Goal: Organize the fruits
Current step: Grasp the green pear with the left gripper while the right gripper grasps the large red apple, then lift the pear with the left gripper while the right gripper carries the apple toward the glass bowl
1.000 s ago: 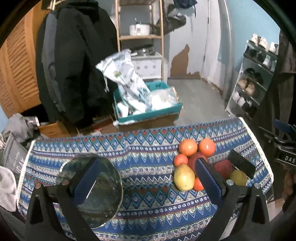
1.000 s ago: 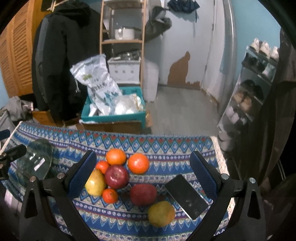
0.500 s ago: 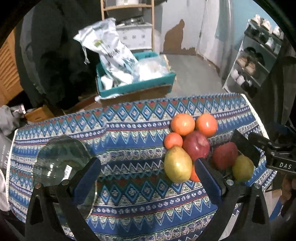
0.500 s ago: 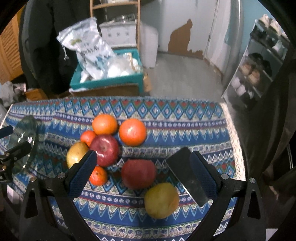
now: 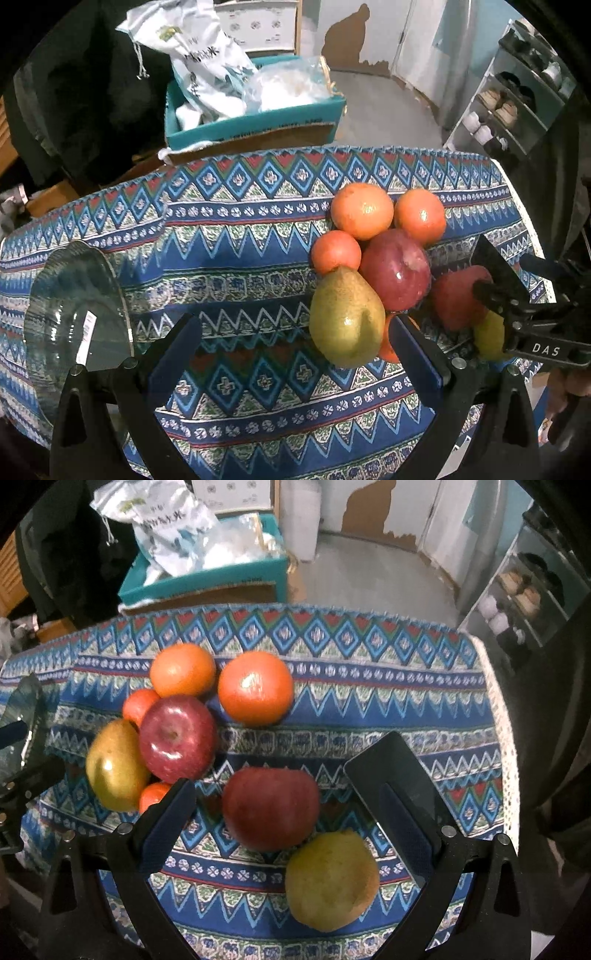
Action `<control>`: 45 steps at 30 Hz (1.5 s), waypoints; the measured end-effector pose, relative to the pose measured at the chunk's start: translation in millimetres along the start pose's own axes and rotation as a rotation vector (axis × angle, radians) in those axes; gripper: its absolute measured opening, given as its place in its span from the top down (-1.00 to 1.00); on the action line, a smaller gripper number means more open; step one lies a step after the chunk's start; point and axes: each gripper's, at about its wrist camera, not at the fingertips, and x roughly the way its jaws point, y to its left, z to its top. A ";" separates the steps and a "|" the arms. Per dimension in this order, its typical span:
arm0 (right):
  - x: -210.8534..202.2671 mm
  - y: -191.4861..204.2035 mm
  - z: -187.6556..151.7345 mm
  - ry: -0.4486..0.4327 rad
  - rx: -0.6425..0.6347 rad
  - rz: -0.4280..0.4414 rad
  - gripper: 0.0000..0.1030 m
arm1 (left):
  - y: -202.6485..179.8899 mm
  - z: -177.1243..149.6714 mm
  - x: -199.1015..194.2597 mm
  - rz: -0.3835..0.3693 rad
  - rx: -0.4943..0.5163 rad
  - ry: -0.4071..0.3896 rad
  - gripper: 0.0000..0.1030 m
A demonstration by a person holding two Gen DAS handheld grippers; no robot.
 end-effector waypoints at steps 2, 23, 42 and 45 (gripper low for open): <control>8.2 -0.6 -1.2 0.025 0.003 0.011 -0.93 | -2.3 0.8 6.9 0.005 0.008 0.011 -0.98; 61.5 9.0 0.9 0.147 -0.020 0.092 -0.51 | -16.9 -1.2 67.7 -0.096 -0.011 0.151 -0.75; 33.1 7.5 -6.0 0.035 -0.031 0.036 -0.47 | -9.6 -2.9 48.5 -0.161 -0.041 0.106 -0.22; 19.1 7.9 -3.2 -0.007 -0.030 0.026 -0.47 | -3.6 -1.2 34.2 -0.150 -0.042 0.071 -0.22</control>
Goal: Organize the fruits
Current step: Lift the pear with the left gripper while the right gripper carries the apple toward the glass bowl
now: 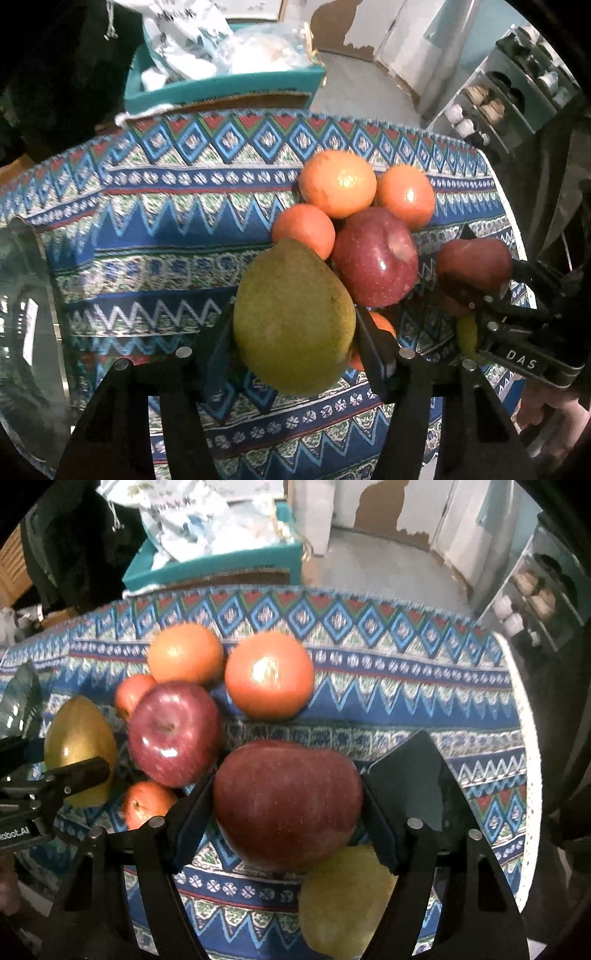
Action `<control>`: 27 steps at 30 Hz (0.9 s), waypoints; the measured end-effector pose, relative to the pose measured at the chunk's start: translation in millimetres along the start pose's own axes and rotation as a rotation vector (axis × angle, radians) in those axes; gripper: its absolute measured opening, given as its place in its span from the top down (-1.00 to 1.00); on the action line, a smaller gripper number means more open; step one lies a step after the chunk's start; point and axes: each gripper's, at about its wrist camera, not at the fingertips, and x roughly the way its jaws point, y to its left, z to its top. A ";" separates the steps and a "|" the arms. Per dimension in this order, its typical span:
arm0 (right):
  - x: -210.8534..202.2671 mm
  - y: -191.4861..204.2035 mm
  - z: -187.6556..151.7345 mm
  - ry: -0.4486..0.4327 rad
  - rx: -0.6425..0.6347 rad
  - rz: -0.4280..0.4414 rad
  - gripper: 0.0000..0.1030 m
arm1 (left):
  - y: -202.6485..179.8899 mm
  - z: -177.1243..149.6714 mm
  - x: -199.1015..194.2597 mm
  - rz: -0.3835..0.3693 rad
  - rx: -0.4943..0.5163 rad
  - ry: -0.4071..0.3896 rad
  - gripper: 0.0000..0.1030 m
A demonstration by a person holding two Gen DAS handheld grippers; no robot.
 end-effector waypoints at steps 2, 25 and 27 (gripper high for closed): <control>-9.8 1.2 2.5 -0.030 0.001 -0.006 -0.47 | 2.1 -0.6 -7.9 0.004 0.000 -0.017 -0.22; -110.8 26.9 20.9 -0.293 0.004 0.027 -0.47 | 7.9 -9.1 -116.1 0.051 0.021 -0.235 -0.22; -120.2 29.6 21.7 -0.316 0.006 0.038 -0.47 | 8.9 -9.7 -123.7 0.055 0.022 -0.254 -0.22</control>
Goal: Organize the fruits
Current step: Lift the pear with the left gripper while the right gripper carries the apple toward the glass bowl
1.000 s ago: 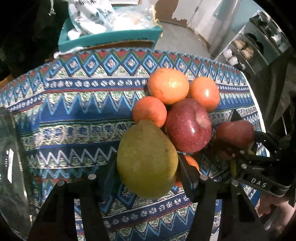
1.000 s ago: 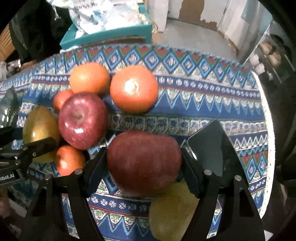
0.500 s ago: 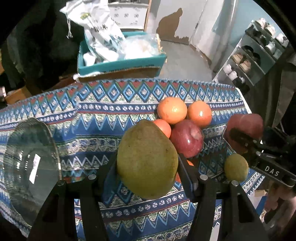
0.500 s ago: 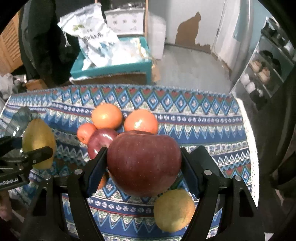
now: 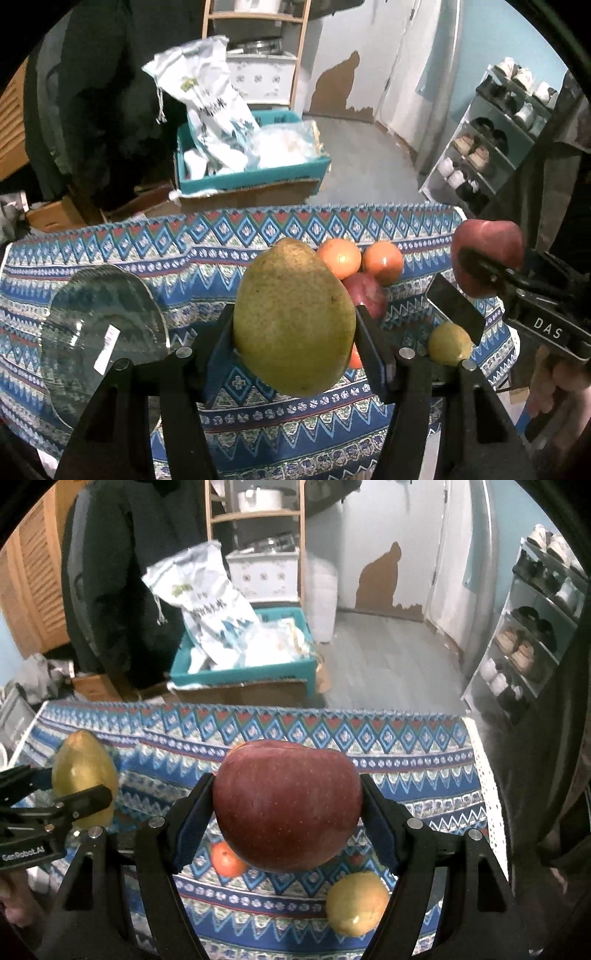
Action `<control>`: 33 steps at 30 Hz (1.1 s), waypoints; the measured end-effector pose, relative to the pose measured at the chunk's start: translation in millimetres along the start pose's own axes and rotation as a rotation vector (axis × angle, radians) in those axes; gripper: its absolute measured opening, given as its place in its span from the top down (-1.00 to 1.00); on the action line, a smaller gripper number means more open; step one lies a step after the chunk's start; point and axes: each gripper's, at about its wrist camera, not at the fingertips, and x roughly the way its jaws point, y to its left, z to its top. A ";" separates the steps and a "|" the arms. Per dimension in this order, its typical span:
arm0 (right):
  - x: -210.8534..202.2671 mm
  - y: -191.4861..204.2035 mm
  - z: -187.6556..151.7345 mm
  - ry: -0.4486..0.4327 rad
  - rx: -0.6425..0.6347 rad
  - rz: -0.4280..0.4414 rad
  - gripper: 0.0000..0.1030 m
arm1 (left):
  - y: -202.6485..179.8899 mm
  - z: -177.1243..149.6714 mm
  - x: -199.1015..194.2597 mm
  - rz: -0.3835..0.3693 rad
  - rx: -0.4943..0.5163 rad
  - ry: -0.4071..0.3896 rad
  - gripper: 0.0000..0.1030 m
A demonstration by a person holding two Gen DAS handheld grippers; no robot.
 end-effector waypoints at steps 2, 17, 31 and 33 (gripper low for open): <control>-6.9 3.0 2.5 -0.016 0.002 0.009 -0.47 | 1.9 1.5 -7.6 0.003 0.000 -0.017 -0.22; -45.3 39.8 25.0 -0.106 -0.033 0.087 -0.47 | 32.2 4.4 -53.6 0.014 -0.037 -0.115 -0.23; -33.0 96.1 44.6 -0.088 -0.089 0.179 -0.47 | 82.5 -5.4 -61.7 0.061 -0.121 -0.119 -0.22; -28.7 106.8 47.0 -0.079 -0.099 0.195 -0.47 | 95.0 -8.9 -63.2 0.075 -0.142 -0.119 -0.23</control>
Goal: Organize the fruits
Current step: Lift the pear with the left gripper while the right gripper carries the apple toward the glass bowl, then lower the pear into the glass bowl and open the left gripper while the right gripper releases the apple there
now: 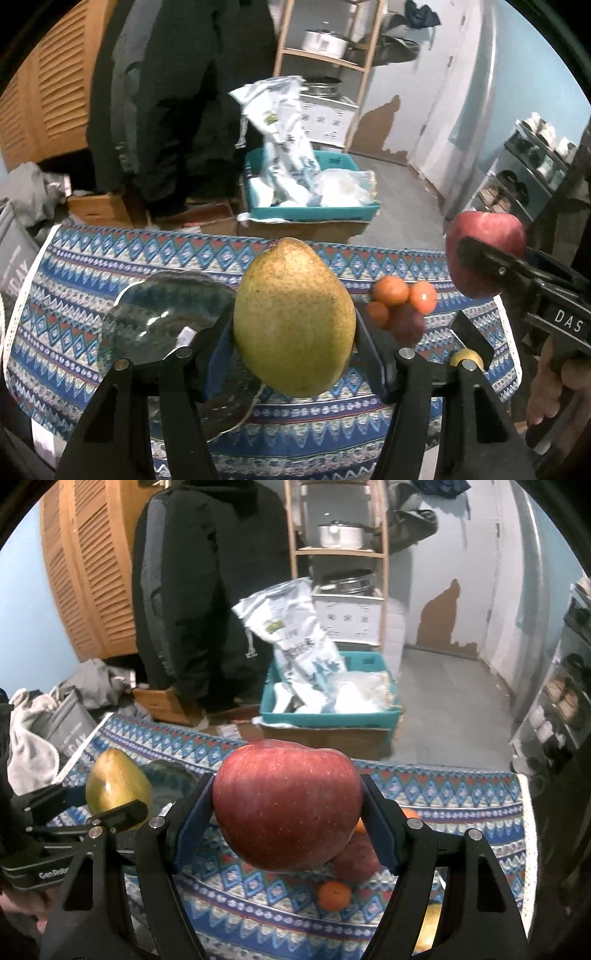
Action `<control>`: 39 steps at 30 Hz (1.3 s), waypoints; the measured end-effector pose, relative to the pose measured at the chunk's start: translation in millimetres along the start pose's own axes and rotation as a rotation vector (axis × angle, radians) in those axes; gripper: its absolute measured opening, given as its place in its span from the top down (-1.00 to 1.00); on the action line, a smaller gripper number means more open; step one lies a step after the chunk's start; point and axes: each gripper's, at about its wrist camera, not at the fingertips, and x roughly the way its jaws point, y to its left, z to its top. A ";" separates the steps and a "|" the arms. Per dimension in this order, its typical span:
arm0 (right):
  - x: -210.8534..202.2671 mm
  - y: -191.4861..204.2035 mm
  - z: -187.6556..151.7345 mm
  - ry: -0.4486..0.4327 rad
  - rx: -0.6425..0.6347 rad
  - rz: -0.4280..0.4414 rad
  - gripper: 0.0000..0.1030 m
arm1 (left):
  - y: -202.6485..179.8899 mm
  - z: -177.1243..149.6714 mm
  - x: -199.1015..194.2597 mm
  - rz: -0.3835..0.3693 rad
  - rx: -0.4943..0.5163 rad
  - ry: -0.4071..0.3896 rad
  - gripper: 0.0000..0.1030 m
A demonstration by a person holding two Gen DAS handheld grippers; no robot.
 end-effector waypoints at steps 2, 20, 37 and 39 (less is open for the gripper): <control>6.3 11.1 2.9 0.007 -0.010 0.015 -0.47 | 10.5 -1.0 -1.2 0.013 -0.016 -0.001 -0.23; 73.6 102.6 18.7 0.105 -0.101 0.135 -0.47 | 102.3 -13.0 -0.2 0.126 -0.146 0.019 -0.23; 178.6 163.2 -22.5 0.340 -0.187 0.167 -0.47 | 161.4 -53.4 55.0 0.214 -0.209 0.183 -0.23; 188.5 166.4 -30.7 0.372 -0.195 0.169 -0.47 | 164.0 -57.6 62.4 0.215 -0.217 0.207 -0.23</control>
